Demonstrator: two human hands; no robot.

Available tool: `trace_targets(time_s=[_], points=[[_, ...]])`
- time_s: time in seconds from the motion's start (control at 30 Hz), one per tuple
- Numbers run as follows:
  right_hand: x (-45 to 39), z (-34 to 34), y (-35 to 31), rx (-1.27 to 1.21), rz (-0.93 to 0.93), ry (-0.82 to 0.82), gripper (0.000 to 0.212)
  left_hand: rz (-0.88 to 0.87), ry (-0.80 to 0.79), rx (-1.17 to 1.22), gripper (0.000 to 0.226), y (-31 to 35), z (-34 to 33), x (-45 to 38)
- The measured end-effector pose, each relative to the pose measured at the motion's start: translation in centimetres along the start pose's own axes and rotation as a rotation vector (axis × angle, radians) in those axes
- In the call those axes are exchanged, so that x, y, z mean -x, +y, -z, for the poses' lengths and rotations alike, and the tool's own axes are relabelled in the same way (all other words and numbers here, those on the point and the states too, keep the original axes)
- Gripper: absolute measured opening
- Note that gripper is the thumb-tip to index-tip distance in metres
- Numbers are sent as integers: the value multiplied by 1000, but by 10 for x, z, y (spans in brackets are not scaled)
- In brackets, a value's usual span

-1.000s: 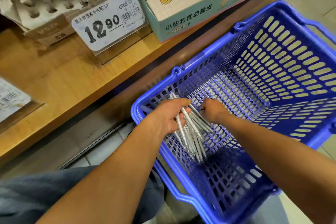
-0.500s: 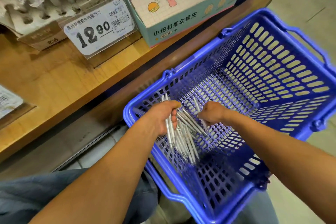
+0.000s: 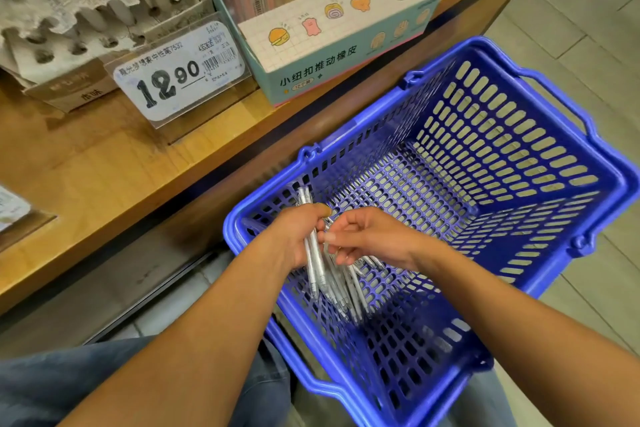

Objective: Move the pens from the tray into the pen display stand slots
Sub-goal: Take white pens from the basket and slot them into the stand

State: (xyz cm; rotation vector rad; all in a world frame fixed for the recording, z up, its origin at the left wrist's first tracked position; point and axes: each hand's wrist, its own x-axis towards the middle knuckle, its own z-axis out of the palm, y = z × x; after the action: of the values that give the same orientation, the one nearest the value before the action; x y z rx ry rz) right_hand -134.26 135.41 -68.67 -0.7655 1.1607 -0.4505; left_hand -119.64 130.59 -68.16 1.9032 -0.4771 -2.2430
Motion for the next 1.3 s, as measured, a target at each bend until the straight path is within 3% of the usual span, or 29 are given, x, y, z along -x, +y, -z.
trace_targets(time_s=[0.03, 0.1, 0.17, 0.2, 0.33, 0.37, 0.4, 0.47, 0.53, 0.57, 0.67, 0.77, 0.83, 0.93, 1.03, 1.13, 1.3], points=[[-7, 11, 5, -4, -38, 7, 11, -18, 28, -18, 22, -1, 1, -2], [-24, 32, 22, 104, -134, 183, 12, -21, 40, -30, 19, -2, 2, -4], [-40, 49, 45, 455, -239, 407, 8, -7, 42, -25, 17, -2, 2, 0], [-48, 53, 57, 621, -287, 443, 7, -2, 46, -31, 15, -1, 2, 0], [-63, 49, 81, 983, -394, 362, 4, 14, 41, -34, 14, -2, 2, 3], [-65, 47, 84, 1040, -404, 333, 13, 17, 41, -39, 15, -2, 2, 3], [-67, 45, 87, 1084, -396, 318, 21, 21, 41, -46, 16, -2, 2, 4], [-68, 42, 89, 1143, -380, 307, 5, 34, 38, -53, 17, -2, 1, 7], [-69, 41, 88, 1164, -392, 321, 11, 44, 28, -53, 19, -2, 1, 7], [-68, 41, 85, 1154, -401, 329, 4, 51, 21, -54, 20, -2, 1, 8], [-60, 45, 75, 911, -433, 434, 31, 59, 22, -63, 23, -2, 0, 8], [-38, 46, 53, 545, -361, 465, 20, 58, 36, -74, 22, -3, -1, 8], [-18, 36, 34, 282, -274, 421, 9, 54, 31, -70, 21, -1, -1, 9], [7, 14, 11, 30, -134, 250, 13, 32, -3, -80, 29, -1, -2, 8], [19, -10, 0, -31, -45, 135, 14, 21, -69, -80, 36, 0, -3, 11], [15, -23, -2, -64, 8, 150, 16, 9, -106, -57, 39, -1, -4, 12], [0, 6, 6, -115, -88, 2, 9, -29, 27, -69, 14, -3, -3, 4]])
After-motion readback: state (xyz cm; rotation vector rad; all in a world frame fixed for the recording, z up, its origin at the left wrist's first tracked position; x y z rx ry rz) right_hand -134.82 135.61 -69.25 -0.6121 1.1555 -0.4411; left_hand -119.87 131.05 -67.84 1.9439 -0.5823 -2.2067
